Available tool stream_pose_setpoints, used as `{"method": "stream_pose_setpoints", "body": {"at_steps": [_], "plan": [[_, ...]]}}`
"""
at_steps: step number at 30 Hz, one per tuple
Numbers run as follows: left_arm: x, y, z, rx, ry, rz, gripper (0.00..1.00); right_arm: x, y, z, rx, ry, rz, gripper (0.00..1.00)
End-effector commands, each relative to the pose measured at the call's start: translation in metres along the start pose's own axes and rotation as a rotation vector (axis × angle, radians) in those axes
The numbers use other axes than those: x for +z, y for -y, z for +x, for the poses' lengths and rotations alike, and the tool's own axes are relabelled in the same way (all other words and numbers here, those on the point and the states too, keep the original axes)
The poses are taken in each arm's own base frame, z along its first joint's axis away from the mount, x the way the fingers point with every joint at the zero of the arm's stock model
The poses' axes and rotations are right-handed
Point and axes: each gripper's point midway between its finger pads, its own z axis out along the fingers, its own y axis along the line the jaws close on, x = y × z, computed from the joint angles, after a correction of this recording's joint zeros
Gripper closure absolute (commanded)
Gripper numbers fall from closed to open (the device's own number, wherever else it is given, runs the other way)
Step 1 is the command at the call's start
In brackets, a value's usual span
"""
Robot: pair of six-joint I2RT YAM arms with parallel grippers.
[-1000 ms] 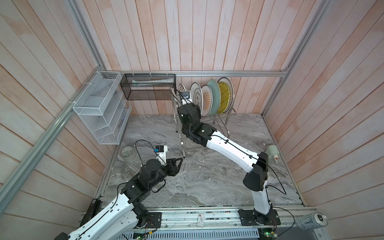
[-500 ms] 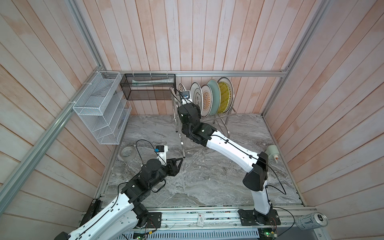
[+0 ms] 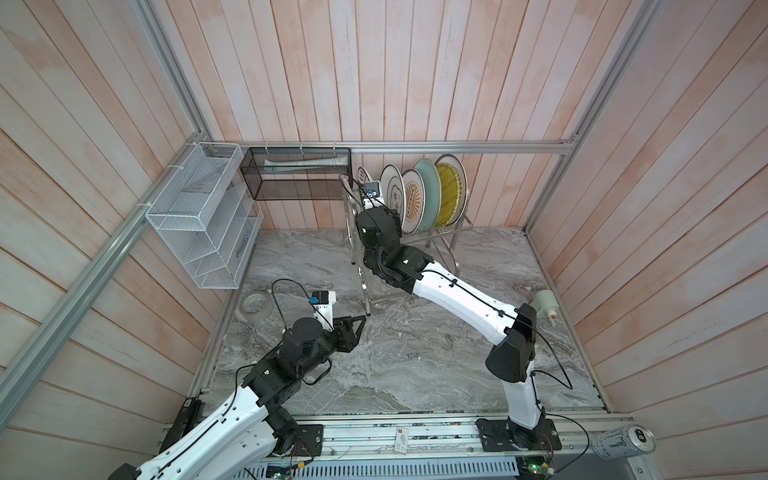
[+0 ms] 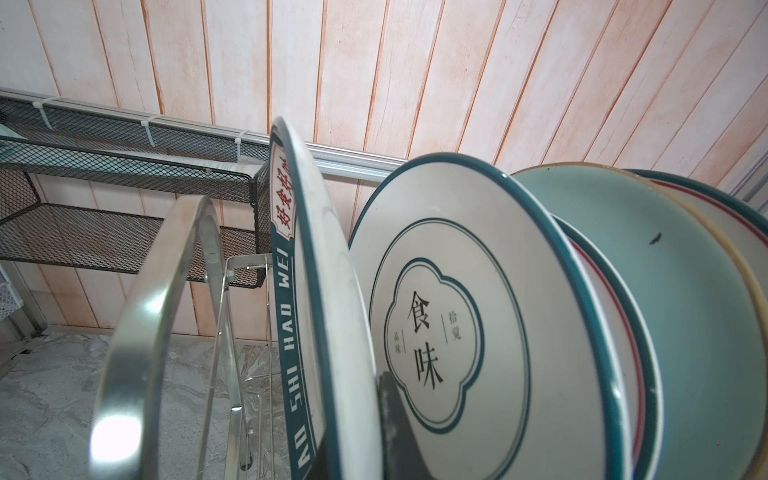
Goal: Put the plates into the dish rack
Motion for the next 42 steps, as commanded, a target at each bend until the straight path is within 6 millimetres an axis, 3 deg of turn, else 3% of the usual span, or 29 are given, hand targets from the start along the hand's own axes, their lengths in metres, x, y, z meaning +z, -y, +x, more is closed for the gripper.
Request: {"method": "stream_pose_setpoints", "body": {"at_steps": [1, 13, 42], "plan": [[-0.003, 0.006, -0.009, 0.014, 0.019, 0.004, 0.47, -0.001, 0.009, -0.012, 0.044, 0.012, 0.010, 0.92], [-0.004, 0.005, -0.008, 0.012, 0.016, 0.001, 0.47, -0.002, 0.006, -0.011, 0.092, -0.013, -0.062, 0.82], [-0.004, 0.005, -0.008, 0.006, 0.015, 0.004, 0.46, -0.012, 0.022, -0.028, 0.133, 0.019, -0.089, 0.72]]}}
